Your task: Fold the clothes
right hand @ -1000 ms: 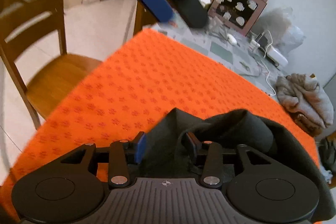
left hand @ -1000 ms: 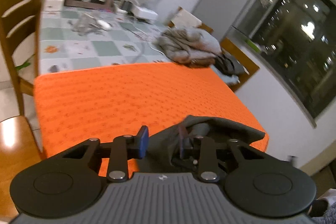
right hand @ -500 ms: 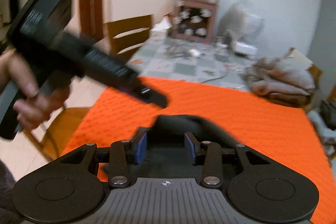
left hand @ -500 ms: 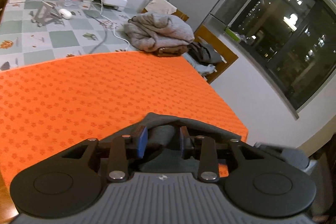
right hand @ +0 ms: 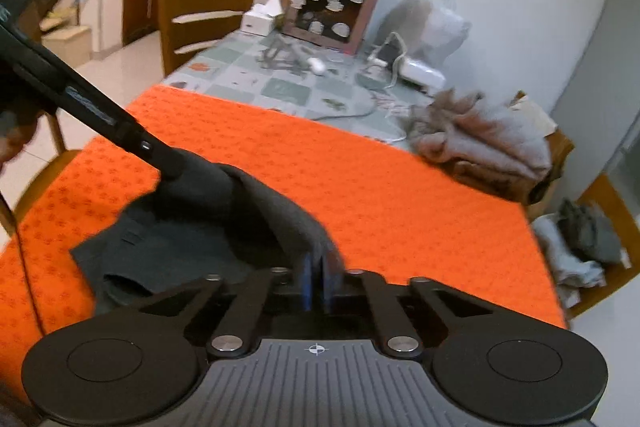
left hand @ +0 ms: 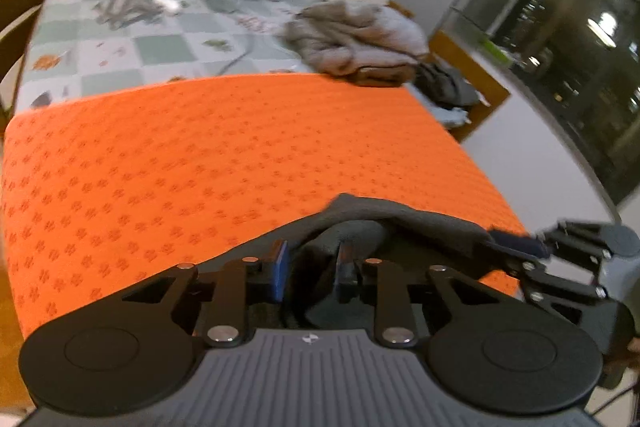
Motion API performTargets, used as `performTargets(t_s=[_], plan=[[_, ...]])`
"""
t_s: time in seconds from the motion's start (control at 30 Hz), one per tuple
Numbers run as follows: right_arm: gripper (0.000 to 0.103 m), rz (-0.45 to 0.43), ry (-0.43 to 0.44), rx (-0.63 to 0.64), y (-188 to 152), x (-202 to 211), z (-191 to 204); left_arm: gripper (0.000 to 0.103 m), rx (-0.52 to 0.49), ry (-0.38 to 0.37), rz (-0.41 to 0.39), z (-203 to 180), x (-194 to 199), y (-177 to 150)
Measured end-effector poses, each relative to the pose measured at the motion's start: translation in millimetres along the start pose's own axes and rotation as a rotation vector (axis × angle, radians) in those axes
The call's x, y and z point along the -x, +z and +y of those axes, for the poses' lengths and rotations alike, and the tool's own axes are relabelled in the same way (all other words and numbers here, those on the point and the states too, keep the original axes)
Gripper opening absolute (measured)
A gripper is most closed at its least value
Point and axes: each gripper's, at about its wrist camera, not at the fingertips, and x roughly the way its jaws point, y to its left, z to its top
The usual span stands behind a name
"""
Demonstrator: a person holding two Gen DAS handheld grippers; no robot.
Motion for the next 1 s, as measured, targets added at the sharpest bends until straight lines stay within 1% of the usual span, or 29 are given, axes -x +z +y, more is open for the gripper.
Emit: performTargets(t_s=[0.07, 0.17, 0.27, 0.33, 0.5, 0.57, 0.6, 0.67, 0.7, 0.73, 0.77, 0.8, 0.83, 0.87, 0.93, 1.0], plan=[[0.004, -0.002, 0.035, -0.014, 3.2, -1.4, 4.5, 0.028, 0.020, 0.025, -0.004, 6.6, -3.1, -1.7], [0.004, 0.003, 0.103, -0.036, 10.2, -4.2, 16.6, 0.028, 0.064, 0.031, 0.000, 16.1, -2.1, -6.6], [0.004, 0.034, 0.163, -0.041, 13.6, -14.7, 31.3, 0.028, 0.108, 0.037, 0.005, 25.6, -1.0, -11.5], [0.004, 0.075, 0.196, -0.044, 9.5, -28.4, 42.0, 0.028, 0.137, 0.041, 0.007, 31.9, -0.3, -14.7], [0.005, 0.145, 0.221, -0.052, -9.0, -56.3, 53.7, 0.032, 0.211, 0.052, 0.014, 47.7, 1.4, -22.8], [0.006, 0.152, 0.224, -0.058, -14.1, -60.9, 52.1, 0.038, 0.240, 0.056, 0.017, 54.1, 2.1, -26.1], [0.007, 0.148, 0.229, -0.039, -13.8, -60.2, 52.1, 0.041, 0.255, 0.058, 0.018, 57.2, 2.4, -27.7], [0.009, 0.141, 0.235, -0.001, -11.0, -54.5, 51.7, 0.052, 0.283, 0.058, 0.022, 62.3, 3.1, -31.5], [0.014, 0.132, 0.246, 0.005, -8.4, -49.2, 48.9, 0.054, 0.295, 0.053, 0.026, 63.0, 3.4, -34.3], [0.018, 0.123, 0.256, 0.010, -5.8, -44.0, 46.0, 0.059, 0.305, 0.050, 0.029, 63.4, 3.1, -37.2], [0.027, 0.107, 0.272, 0.007, -2.9, -37.8, 40.9, 0.065, 0.312, 0.048, 0.029, 63.4, 2.1, -40.3], [0.038, 0.085, 0.280, -0.007, 0.3, -29.1, 33.7, 0.068, 0.318, 0.045, 0.027, 63.6, 1.5, -42.4], [0.042, 0.063, 0.288, -0.021, 3.4, -20.4, 26.4, 0.071, 0.324, 0.039, 0.025, 63.9, 1.4, -43.4], [0.051, 0.041, 0.296, -0.035, 6.6, -11.7, 19.2, 0.072, 0.329, 0.033, 0.022, 64.1, 1.2, -44.4], [0.057, 0.013, 0.283, -0.074, 13.5, 1.8, -0.8, 0.073, 0.345, 0.018, 0.021, 65.6, -1.5, -46.1], [0.060, 0.010, 0.260, -0.133, 17.5, 5.5, -22.9, 0.075, 0.363, 0.013, 0.026, 65.5, -4.8, -47.5]])
